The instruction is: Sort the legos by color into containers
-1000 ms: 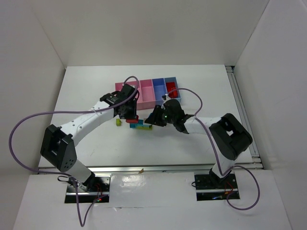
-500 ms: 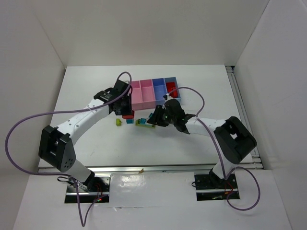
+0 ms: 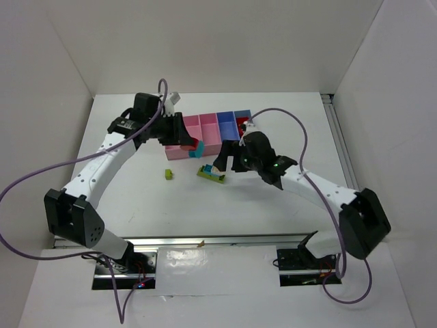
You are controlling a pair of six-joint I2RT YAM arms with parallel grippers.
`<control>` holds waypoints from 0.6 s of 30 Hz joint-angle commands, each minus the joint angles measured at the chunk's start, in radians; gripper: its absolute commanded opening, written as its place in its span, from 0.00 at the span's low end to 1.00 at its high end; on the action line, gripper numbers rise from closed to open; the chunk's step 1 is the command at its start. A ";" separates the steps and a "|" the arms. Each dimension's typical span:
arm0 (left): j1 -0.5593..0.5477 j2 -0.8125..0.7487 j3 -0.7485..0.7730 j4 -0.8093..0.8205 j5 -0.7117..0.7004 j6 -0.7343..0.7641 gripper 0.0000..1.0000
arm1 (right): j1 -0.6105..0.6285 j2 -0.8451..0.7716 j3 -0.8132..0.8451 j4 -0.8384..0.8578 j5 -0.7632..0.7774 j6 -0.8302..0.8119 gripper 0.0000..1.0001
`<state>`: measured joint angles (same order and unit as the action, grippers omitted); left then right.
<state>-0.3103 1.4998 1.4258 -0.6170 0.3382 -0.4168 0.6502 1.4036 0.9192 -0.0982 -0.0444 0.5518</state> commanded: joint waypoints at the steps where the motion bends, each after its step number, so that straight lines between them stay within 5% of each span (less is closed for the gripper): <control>1: 0.043 -0.035 0.007 0.095 0.333 0.041 0.00 | 0.008 -0.116 0.049 0.044 -0.096 -0.064 1.00; 10: 0.123 -0.055 -0.103 0.357 0.758 -0.042 0.00 | -0.055 -0.127 0.000 0.313 -0.463 -0.072 1.00; 18: 0.154 -0.124 -0.186 0.511 0.900 -0.100 0.00 | -0.087 -0.092 -0.014 0.432 -0.566 -0.018 0.97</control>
<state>-0.1669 1.4303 1.2362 -0.2340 1.0981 -0.4942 0.5838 1.3151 0.9207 0.1898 -0.5175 0.5041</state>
